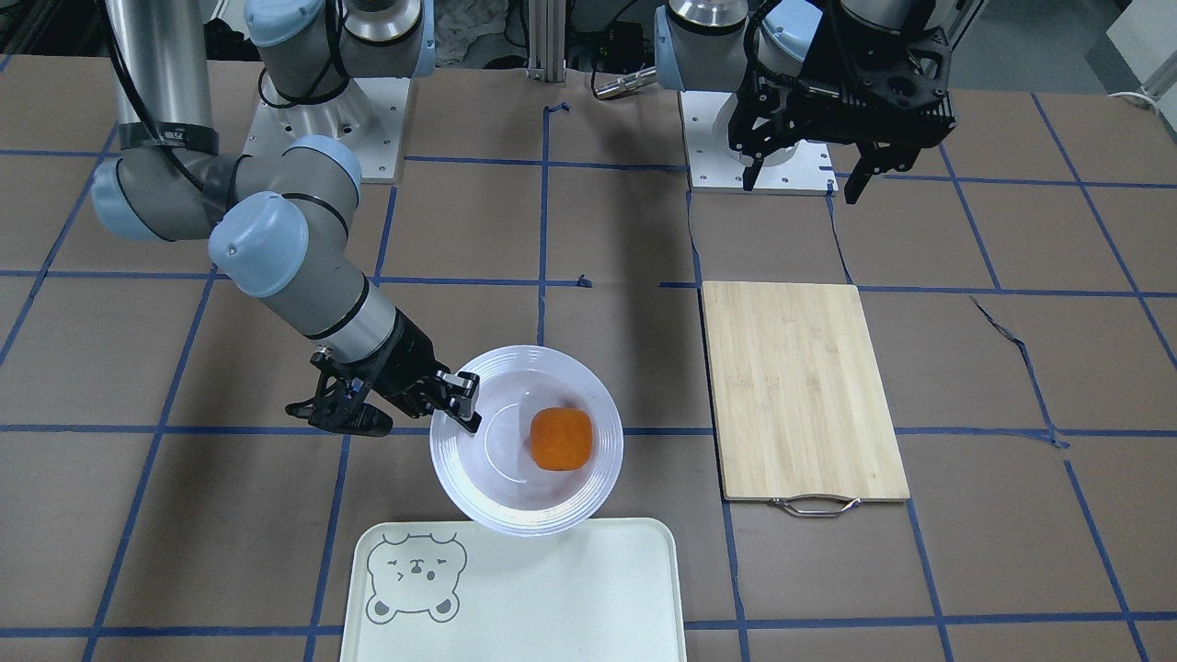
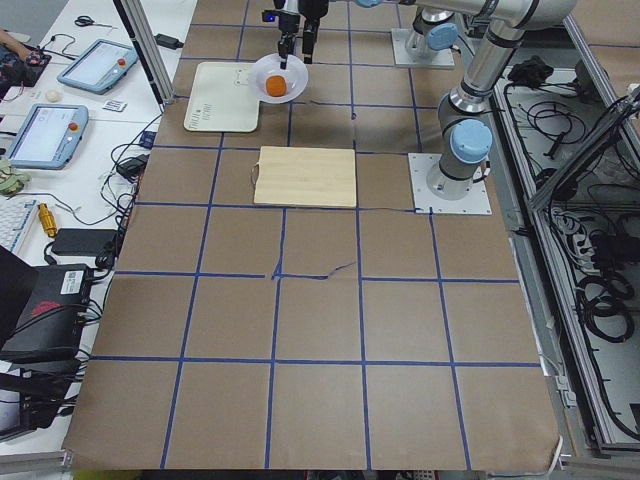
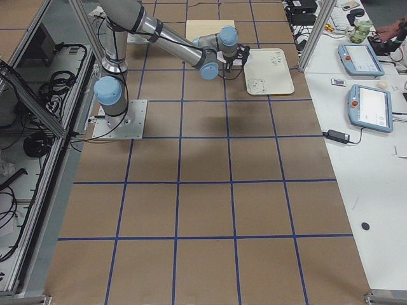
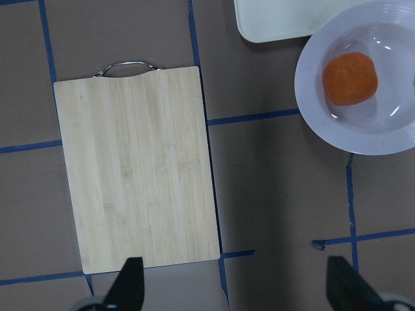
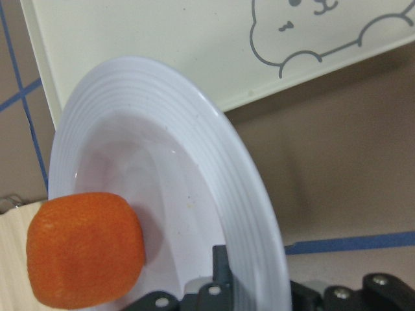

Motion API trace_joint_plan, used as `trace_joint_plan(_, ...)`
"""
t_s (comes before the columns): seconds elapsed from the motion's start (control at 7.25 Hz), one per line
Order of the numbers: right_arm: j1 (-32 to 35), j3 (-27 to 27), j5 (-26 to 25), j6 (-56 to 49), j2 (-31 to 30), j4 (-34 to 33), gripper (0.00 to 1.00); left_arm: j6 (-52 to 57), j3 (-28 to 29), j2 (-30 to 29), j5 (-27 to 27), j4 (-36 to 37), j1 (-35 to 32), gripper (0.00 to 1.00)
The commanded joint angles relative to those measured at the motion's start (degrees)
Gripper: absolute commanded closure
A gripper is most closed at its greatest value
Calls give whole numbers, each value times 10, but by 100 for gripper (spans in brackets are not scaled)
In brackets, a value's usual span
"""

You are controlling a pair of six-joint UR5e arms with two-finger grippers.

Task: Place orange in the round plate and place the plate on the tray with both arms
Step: 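Slide the plate with the right gripper farther from the robot onto the bear tray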

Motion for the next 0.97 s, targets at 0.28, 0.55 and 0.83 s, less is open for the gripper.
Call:
trace_joint_plan(0.28,-19,-178,38,25,135,2,100,0,0,-1,1,0,0,0)
trace_joint_plan(0.55,-19,-267,38,25,214,0,100,0,0,-1,0,0,0,0)
trace_joint_plan(0.83,-19,-276,31,22,239,-4,100,0,-1,0,1,0,0,0)
